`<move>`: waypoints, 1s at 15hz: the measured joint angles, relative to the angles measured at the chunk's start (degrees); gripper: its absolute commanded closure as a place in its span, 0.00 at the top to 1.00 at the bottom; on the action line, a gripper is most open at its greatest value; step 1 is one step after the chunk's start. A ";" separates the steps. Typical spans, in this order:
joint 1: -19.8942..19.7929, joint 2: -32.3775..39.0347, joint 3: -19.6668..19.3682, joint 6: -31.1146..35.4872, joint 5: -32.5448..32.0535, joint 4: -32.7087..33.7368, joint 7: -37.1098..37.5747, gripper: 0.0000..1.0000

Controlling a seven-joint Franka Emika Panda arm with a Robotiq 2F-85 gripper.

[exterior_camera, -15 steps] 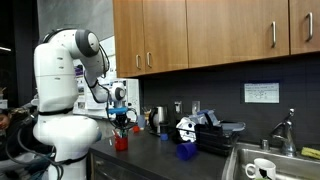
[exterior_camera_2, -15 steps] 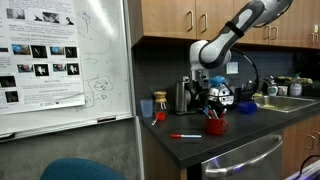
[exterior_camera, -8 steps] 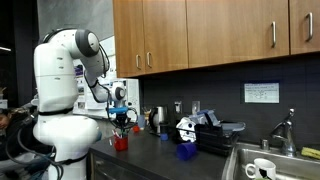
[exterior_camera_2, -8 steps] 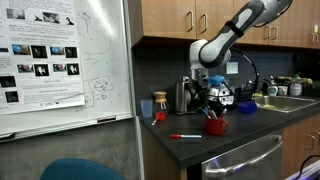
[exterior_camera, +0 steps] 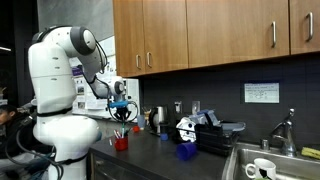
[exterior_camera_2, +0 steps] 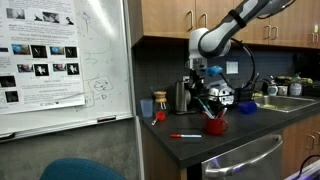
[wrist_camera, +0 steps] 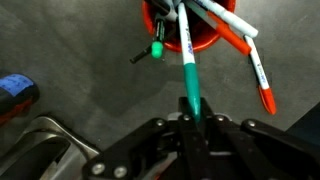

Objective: Take the green marker out of the cup

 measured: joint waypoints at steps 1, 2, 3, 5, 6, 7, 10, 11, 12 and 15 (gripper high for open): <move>0.01 -0.92 0.13 -0.56 -0.66 0.38 0.01 0.03; 0.06 -1.94 0.29 -1.18 -1.32 0.74 0.01 0.03; 0.15 -2.95 0.49 -1.88 -2.03 1.16 0.02 0.03; 0.48 -4.90 1.17 -3.48 -3.26 2.17 0.03 0.03; 0.75 -5.79 1.63 -4.24 -3.57 2.69 0.03 0.03; 1.11 -6.54 2.17 -4.96 -3.72 3.24 0.02 0.03; 2.61 -7.60 3.84 -5.93 -3.72 4.40 0.04 0.03; 3.20 -7.61 4.37 -6.02 -3.72 4.68 0.05 0.03; 3.77 -7.58 4.90 -6.03 -3.72 4.81 0.05 0.03; 5.31 -7.06 6.64 -6.03 -3.72 4.81 0.08 0.03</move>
